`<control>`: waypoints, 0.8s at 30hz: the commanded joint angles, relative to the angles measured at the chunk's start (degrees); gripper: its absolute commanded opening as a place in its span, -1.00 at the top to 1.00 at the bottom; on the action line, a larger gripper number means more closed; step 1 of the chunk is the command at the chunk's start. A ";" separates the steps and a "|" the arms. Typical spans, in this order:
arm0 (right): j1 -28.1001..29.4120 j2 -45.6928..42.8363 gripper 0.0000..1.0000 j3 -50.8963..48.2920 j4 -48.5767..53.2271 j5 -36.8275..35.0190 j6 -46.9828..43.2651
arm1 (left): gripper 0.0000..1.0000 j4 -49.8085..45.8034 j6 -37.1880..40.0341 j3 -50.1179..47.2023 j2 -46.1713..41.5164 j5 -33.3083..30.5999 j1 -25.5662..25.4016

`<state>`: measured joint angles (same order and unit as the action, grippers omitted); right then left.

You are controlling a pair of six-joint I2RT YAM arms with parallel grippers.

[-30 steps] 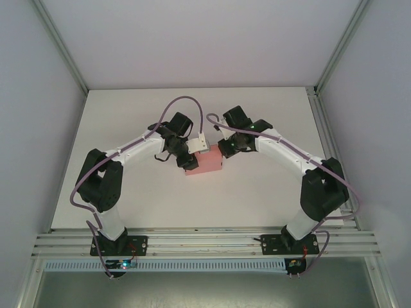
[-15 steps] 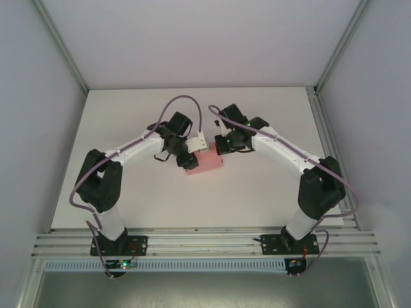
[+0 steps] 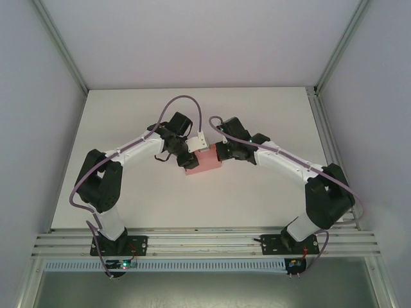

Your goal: Assemble paper box

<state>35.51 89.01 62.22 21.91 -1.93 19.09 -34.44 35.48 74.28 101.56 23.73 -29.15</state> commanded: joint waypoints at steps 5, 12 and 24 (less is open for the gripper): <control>0.62 0.68 1.00 -6.90 -7.30 -3.79 0.61 | 0.06 0.19 -2.25 1.04 0.87 0.79 -0.04; 2.02 -1.67 1.00 -5.48 -6.44 -8.13 0.80 | -0.21 -0.53 -3.94 1.57 -0.72 1.74 0.01; 5.53 -0.53 1.00 -5.33 -5.85 -15.09 1.54 | -0.72 -0.49 -7.80 -0.63 -8.93 1.74 -0.09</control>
<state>39.79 88.05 57.25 13.54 -13.56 20.64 -34.28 30.09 74.19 95.48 25.28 -29.15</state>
